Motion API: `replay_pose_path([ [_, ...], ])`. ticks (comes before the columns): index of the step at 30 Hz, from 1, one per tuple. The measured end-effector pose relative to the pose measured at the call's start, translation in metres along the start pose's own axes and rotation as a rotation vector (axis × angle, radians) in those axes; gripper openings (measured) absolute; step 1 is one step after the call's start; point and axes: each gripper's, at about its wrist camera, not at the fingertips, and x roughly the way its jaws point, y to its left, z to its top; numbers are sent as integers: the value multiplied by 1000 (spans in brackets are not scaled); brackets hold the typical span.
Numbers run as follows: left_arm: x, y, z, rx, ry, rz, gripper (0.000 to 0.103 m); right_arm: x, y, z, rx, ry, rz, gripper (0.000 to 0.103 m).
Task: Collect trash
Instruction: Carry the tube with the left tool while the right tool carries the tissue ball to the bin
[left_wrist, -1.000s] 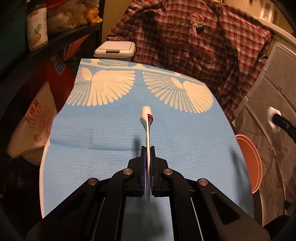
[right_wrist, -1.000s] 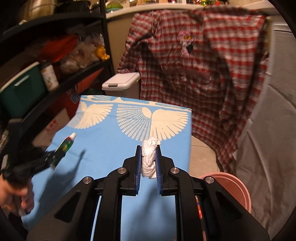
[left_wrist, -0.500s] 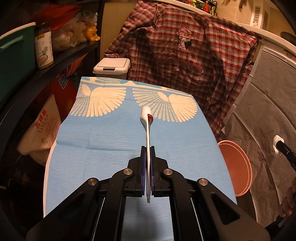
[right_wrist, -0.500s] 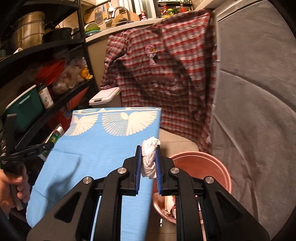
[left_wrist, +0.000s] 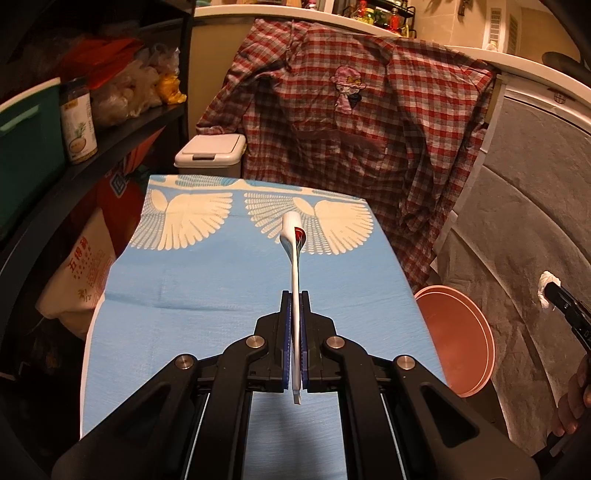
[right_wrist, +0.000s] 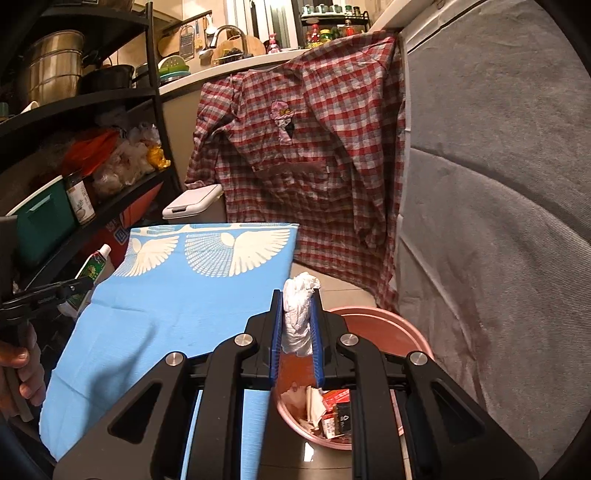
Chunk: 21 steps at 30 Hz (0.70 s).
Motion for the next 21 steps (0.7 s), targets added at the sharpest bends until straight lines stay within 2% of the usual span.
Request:
replay_pose_path([
  [10, 7, -29, 2, 35, -11, -33, 4, 0, -24, -1, 34, -3, -30, 15],
  [21, 17, -73, 4, 78, -23, -113, 4, 9, -36, -1, 42, 13, -52, 15],
])
